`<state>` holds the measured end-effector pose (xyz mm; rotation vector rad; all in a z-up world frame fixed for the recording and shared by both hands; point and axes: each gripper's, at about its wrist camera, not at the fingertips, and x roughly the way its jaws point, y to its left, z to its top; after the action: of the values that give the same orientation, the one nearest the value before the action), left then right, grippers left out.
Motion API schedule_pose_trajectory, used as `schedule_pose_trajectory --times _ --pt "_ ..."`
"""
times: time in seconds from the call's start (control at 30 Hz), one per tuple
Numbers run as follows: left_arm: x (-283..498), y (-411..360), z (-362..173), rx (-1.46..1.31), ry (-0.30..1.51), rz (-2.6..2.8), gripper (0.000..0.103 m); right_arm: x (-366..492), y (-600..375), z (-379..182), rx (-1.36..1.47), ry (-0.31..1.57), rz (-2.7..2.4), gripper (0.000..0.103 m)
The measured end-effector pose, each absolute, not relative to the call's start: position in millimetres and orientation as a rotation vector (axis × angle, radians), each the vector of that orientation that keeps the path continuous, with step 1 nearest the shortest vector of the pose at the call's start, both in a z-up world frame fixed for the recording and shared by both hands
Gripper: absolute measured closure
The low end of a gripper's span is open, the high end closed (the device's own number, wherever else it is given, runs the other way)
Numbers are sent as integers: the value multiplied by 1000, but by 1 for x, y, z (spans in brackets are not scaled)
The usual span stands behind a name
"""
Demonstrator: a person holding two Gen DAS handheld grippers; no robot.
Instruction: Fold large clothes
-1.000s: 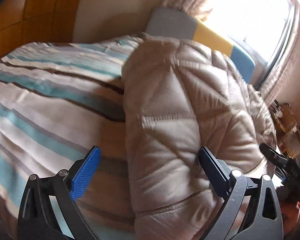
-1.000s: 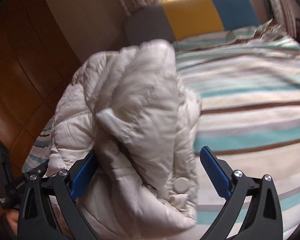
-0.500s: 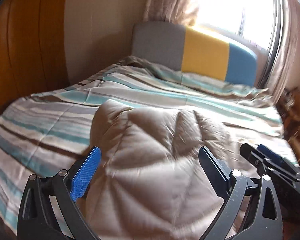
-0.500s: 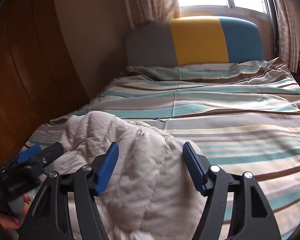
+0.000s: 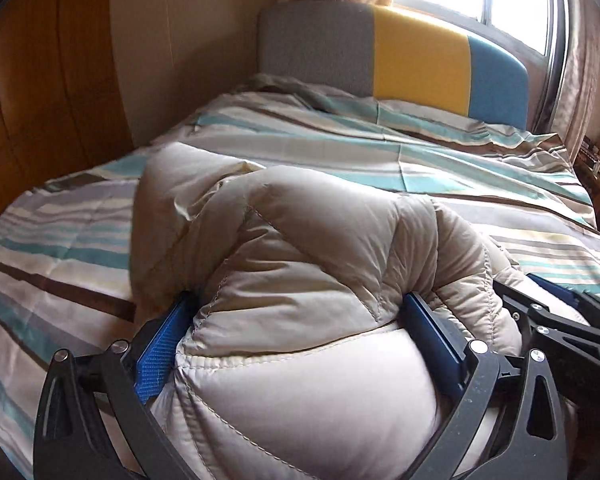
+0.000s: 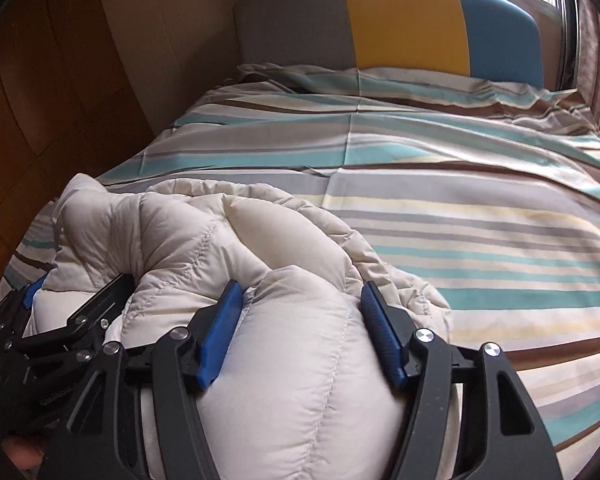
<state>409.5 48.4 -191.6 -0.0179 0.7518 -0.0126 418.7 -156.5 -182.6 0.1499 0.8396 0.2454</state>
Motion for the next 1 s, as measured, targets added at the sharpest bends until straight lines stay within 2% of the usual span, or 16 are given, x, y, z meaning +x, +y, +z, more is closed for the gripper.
schedule_pose_trajectory --times 0.2,0.37,0.47,0.5,0.53,0.83,1.0 --pt "418 38 -197 34 767 23 3 423 -159 -189 156 816 218 41" --pt "391 38 -186 33 720 40 3 409 -159 -182 126 760 209 36" --pt "368 43 -179 0 687 32 3 399 -160 -173 107 724 165 25" --pt "360 43 -177 -7 680 29 3 394 -160 -169 101 712 150 16" --pt "353 44 -176 -16 674 26 3 389 -160 -165 92 700 140 12" --pt "287 58 -172 -96 655 1 3 325 -176 -137 121 674 139 2" --pt "249 61 -166 -34 648 39 3 282 -180 -129 136 667 162 2"
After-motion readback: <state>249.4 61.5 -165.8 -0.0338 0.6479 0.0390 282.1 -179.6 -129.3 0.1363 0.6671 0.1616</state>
